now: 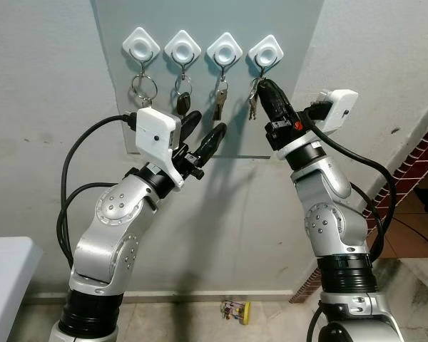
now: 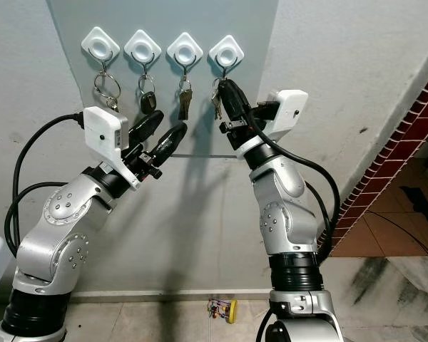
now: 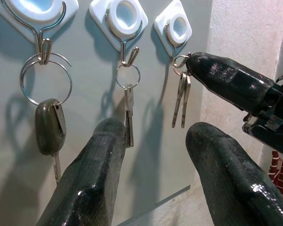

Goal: Hang keys on a hook

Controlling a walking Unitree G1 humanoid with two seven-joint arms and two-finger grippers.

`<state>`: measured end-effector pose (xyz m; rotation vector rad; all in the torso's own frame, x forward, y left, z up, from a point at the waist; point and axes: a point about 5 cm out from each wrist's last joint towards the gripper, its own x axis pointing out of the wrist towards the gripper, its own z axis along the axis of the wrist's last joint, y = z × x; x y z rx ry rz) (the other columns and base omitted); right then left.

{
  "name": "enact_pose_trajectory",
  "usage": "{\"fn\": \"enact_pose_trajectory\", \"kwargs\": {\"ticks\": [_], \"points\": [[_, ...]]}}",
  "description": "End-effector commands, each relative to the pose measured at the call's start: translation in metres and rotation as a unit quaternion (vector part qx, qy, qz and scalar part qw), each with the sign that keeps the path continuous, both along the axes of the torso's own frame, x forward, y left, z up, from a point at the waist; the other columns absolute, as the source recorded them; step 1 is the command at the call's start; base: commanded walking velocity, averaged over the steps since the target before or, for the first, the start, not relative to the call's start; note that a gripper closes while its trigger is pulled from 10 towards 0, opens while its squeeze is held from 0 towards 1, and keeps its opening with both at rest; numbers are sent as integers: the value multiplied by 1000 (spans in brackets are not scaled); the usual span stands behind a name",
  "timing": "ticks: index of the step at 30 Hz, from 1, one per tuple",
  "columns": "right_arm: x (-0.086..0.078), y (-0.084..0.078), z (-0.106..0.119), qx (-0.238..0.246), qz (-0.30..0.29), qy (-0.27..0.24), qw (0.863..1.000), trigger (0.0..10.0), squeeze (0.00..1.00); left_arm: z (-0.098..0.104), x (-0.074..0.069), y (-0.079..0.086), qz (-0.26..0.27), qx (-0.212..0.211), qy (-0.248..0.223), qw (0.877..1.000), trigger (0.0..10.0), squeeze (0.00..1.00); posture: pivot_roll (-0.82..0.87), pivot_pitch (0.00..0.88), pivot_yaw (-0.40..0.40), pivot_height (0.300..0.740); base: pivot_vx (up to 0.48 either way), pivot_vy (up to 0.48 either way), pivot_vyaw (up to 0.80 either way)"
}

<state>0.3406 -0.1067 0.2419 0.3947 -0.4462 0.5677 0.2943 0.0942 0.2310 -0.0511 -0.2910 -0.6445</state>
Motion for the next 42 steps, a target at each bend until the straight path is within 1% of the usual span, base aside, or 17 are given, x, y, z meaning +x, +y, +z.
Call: {"fn": "enact_pose_trajectory", "kwargs": {"ticks": [1,6,9,10,16,21,24,34,40,42], "points": [[1,-3,14,11,-9,-24,1000,10000,0,3,-2,-1,-1,0,-3,1000,10000,0,-98,16,-37,740,0,0,0],[2,-3,14,5,-4,-24,1000,10000,0,3,-2,-1,-1,0,-4,1000,10000,0,-97,16,-39,740,0,0,0],[1,-2,5,-2,0,-6,1000,10000,0,3,-2,-1,0,0,-4,1000,10000,0,-97,15,-40,740,0,0,0],[0,-2,-3,-10,-3,6,1000,10000,0,3,-2,0,1,-1,-4,1000,10000,0,-96,14,-40,740,0,0,0],[-4,-2,-10,-16,0,11,1000,10000,0,3,-2,-1,1,-1,-4,1000,10000,0,-100,15,-38,740,0,0,0],[-6,-4,-5,-13,0,-1,1000,10000,0,3,-2,-1,-2,0,-5,1000,10000,0,-102,14,-35,740,0,0,0],[-10,-6,4,0,6,-23,1000,10000,0,3,-1,-1,-2,0,-5,1000,10000,0,-101,11,-36,740,0,0,0],[-12,-6,15,3,10,-42,999,10000,0,4,-1,-1,-2,-1,-7,1000,10000,0,-102,8,-35,740,0,0,0],[-9,-7,16,20,11,-26,999,10000,0,4,-1,-2,-2,0,-7,1000,10000,0,-102,8,-36,740,0,0,0],[-5,-9,15,52,11,1,999,10000,0,4,-1,-1,-1,0,-7,1000,10000,0,-102,8,-36,740,0,0,0]]}}
